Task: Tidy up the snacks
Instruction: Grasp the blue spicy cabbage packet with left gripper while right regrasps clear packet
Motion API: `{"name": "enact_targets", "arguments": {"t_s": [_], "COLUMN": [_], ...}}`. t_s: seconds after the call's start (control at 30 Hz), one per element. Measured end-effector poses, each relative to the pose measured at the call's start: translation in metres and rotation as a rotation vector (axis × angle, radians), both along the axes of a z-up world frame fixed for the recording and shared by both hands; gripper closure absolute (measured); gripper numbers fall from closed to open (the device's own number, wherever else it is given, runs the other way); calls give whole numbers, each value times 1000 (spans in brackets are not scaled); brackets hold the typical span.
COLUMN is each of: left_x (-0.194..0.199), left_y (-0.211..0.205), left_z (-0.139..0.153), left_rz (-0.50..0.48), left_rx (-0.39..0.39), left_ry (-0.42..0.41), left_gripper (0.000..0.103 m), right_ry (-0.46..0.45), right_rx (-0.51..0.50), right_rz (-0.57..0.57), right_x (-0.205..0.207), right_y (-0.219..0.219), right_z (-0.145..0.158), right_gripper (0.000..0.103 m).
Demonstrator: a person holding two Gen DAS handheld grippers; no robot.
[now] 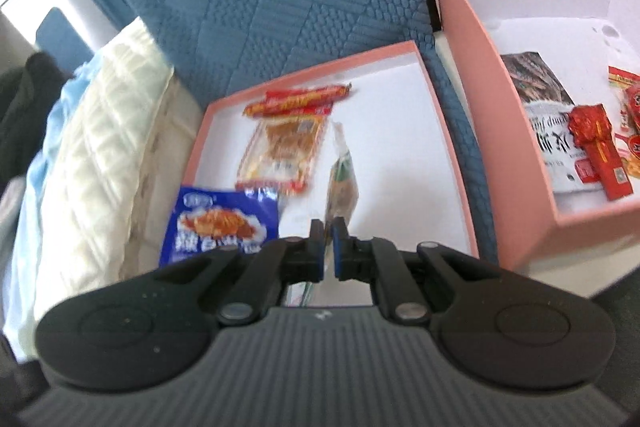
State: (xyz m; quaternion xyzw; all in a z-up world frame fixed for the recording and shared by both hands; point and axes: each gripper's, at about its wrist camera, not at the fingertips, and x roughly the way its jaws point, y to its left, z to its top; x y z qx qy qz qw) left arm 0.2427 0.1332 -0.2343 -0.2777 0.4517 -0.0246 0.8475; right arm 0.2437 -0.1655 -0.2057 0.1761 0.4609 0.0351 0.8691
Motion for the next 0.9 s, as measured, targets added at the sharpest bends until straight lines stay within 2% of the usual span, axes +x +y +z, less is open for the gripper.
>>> {"name": "enact_targets", "arguments": {"t_s": [0.13,0.17,0.2,0.27,0.3,0.43,0.63,0.67,0.73,0.77,0.9], "left_x": [-4,-5,-6,-9,-11,-11,0,0,0,-1,3], "left_y": [0,-1,-3,-6,-6,-15,-40,-41,-44,-46,-52], "left_z": [1,2,3,6,8,11,13,14,17,18,21], "left_rz": [11,7,4,0,-6,-29,-72,-73,-75,-78,-98], "left_rx": [16,33,54,83,88,134,293,317,358,376,433], "left_ry": [23,29,30,20,14,14,35,33,25,18,-8], "left_gripper": [93,86,72,52,49,41,34,33,31,27,18], "right_ry": [13,14,12,-3,-7,18,99,111,119,114,108], "right_rx": [0,-7,-15,-30,-37,-10,45,55,86,103,125], "right_rz": [15,16,19,27,25,-19,-77,-84,-103,-114,-119], "right_x": [-12,-14,-16,-19,-21,-23,-23,-24,-28,-30,-30], "right_y": [-4,-4,-5,-6,-7,-17,-31,-33,-38,-40,-44], "right_z": [-5,-7,-8,-10,-10,-19,-34,-36,-39,-40,-44], "right_gripper": [96,96,96,95,93,92,88,84,60,47,46]}}
